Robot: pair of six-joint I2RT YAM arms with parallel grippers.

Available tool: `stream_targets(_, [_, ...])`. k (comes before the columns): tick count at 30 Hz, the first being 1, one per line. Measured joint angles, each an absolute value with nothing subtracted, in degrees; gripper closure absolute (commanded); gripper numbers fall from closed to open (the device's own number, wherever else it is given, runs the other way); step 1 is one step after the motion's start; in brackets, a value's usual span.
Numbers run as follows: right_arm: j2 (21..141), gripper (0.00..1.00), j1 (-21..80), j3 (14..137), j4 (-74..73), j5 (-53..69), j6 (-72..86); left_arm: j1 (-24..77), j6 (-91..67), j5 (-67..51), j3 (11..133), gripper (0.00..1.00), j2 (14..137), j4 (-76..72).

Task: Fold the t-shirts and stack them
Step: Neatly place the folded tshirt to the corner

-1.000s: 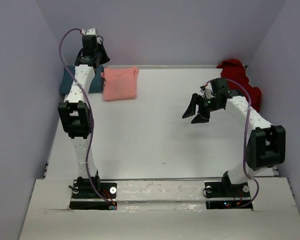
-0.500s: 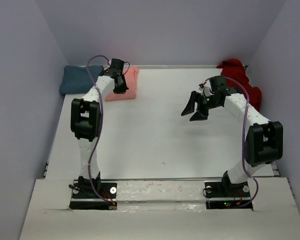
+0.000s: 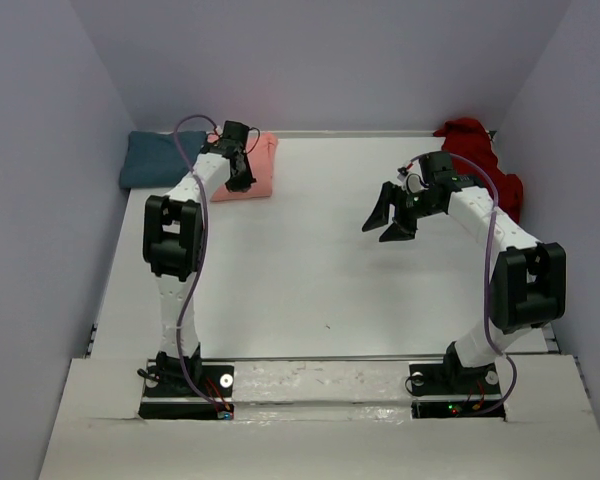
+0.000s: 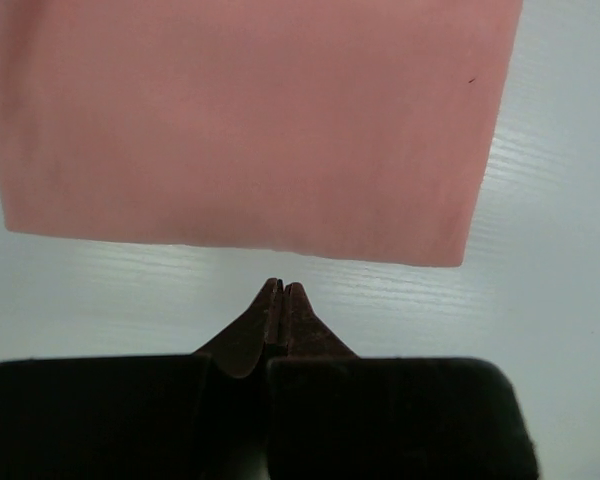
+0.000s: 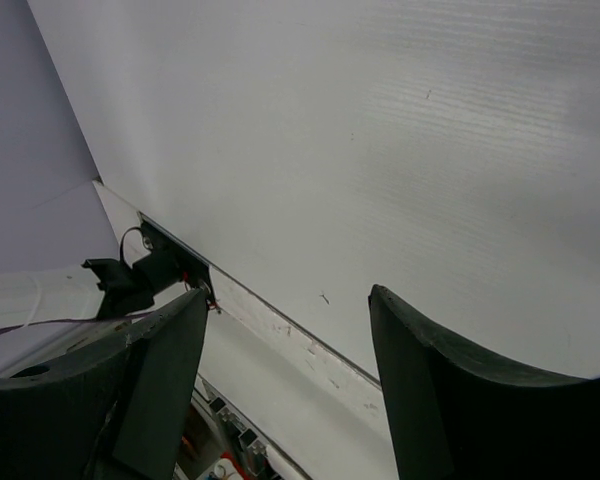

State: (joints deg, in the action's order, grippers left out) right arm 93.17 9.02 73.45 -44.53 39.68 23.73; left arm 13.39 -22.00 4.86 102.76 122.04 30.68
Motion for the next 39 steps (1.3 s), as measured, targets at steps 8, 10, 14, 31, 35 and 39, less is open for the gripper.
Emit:
stream_targets(8, [93.2, 0.28, 9.0, 73.5, -44.5, 39.7, 23.7, 13.4, -22.0, 4.7, 103.3, 1.00, 128.5, 31.2])
stream_targets(10, [93.2, 0.29, 9.0, 73.5, -44.5, 39.7, 23.7, 13.4, -22.2, 4.6, 104.4, 1.00, 128.8, 31.6])
stream_targets(14, [93.2, 0.29, 9.0, 73.5, -44.5, 39.7, 23.7, 13.4, -22.4, 4.8, 105.8, 1.00, 128.9, 32.2])
stream_targets(31, [93.2, 0.28, 9.0, 73.5, -44.5, 39.7, 23.7, 13.4, -21.9, 5.6, 109.2, 1.00, 132.5, 32.0])
stream_targets(35, [93.2, 0.28, 9.0, 73.5, -44.5, 39.7, 23.7, 13.4, -21.4, 6.1, 111.5, 1.00, 133.9, 32.0])
stream_targets(39, [93.2, 0.28, 9.0, 73.5, -44.5, 39.7, 23.7, 13.3, -21.0, 6.2, 112.5, 1.00, 134.5, 32.0])
